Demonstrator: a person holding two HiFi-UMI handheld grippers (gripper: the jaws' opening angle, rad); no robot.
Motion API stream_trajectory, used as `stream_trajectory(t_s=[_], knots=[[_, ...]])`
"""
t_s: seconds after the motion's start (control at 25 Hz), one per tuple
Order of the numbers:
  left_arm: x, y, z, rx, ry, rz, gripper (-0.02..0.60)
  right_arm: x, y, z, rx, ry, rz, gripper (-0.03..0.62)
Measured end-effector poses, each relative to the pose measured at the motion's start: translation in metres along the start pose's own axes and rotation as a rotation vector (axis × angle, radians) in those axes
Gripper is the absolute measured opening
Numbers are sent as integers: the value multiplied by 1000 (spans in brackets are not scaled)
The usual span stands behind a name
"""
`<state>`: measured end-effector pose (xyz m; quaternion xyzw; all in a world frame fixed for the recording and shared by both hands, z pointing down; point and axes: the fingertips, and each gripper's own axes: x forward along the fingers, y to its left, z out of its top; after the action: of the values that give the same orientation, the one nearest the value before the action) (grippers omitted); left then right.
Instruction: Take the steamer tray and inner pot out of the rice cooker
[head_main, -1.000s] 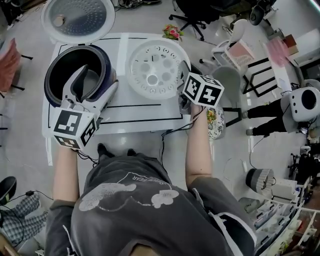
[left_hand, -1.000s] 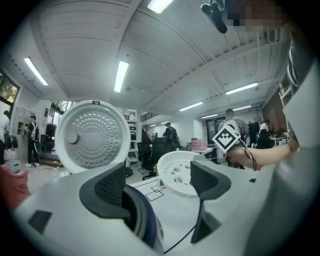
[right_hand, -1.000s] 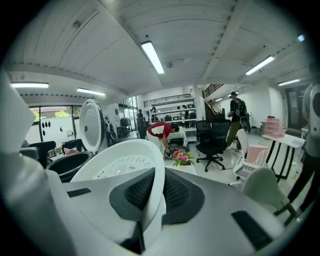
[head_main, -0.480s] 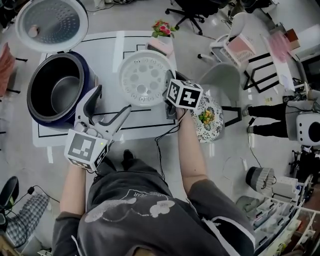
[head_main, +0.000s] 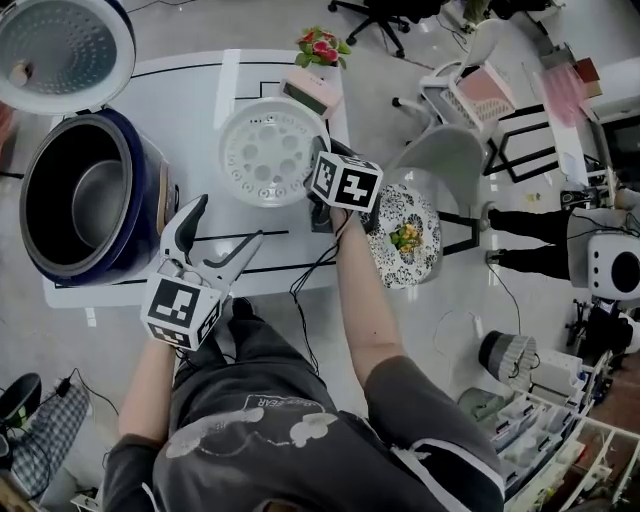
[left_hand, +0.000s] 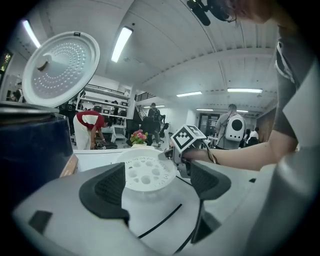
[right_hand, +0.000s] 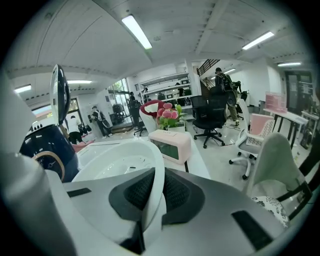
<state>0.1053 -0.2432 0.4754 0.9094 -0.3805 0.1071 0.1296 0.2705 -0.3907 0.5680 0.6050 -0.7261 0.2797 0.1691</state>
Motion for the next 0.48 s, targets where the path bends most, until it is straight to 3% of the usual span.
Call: stream_trajectory(t_s=[0.48], knots=[[13,18,-25,-39,55,29,400,46,-7,-8,-38,40,9,48]])
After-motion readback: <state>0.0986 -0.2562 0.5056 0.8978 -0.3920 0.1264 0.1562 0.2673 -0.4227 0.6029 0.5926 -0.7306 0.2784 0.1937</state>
